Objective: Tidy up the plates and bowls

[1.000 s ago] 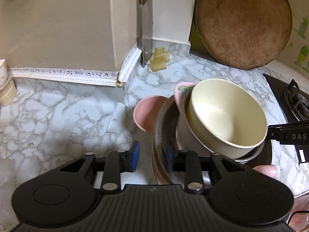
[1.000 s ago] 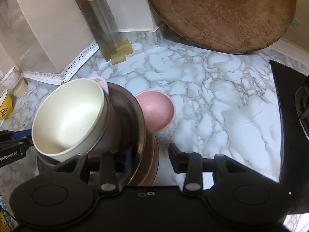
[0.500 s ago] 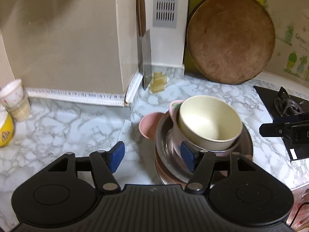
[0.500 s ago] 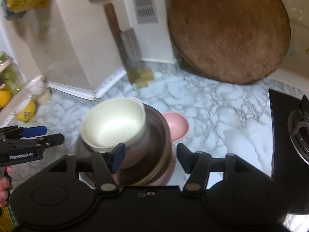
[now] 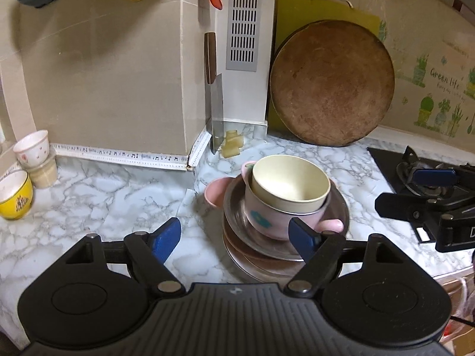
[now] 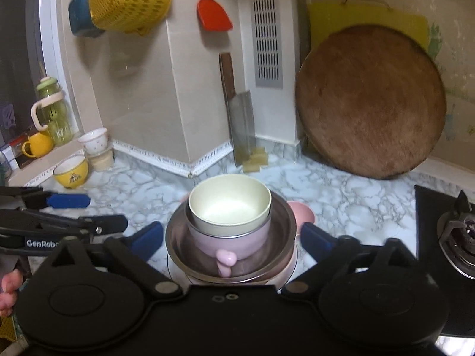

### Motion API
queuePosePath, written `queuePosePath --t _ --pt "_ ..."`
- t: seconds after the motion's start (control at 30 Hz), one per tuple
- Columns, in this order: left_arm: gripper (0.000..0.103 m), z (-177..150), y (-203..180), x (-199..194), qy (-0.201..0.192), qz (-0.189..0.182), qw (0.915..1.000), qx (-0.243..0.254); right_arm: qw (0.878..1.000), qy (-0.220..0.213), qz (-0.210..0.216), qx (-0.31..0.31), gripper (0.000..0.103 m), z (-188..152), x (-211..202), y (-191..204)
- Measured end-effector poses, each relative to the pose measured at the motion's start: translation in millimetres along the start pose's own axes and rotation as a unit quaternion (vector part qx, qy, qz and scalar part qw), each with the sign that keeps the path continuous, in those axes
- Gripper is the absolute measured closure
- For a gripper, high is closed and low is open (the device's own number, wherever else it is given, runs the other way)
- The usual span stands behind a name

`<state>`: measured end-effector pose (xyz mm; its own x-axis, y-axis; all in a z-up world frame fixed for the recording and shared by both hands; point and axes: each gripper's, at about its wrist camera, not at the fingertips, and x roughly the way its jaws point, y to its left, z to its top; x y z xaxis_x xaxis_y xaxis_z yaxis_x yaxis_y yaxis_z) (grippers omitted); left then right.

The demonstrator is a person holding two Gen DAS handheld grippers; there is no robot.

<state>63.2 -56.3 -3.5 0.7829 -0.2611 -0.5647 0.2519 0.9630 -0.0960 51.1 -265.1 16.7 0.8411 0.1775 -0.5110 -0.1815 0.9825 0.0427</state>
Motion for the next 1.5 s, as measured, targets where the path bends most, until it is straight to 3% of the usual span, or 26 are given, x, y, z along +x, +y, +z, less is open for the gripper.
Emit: queuePosePath --t 0.03,0.17,0.3,0.77,1.5 --pt "0.022 -1.8 0.7 -3.8 -0.002 -0.001 1.0 -0.005 1.0 -0.009 -0.003 -0.002 0.0 -2.0 -4.4 1.9" --pt "0.0 -9.6 2.0 -16.6 -0.019 0.002 0.9996 -0.02 0.999 -0.03 -0.008 -0.009 0.0 -8.3 -18.2 6.7" --pt "0.0 -17.1 0.2 -26.5 -0.034 0.012 0.9991 -0.021 0.999 -0.034 -0.014 -0.003 0.0 -16.8 -25.5 10.0" --pt "0.0 -34.7 -9.4 -50.2 -0.034 0.005 0.9991 -0.026 0.999 -0.028 -0.012 0.033 0.0 -39.6 -42.1 14.4" --pt "0.0 -33.7 -12.0 -55.4 -0.038 0.001 0.9989 -0.026 0.999 -0.034 -0.007 0.023 0.0 -32.8 -44.4 23.3"
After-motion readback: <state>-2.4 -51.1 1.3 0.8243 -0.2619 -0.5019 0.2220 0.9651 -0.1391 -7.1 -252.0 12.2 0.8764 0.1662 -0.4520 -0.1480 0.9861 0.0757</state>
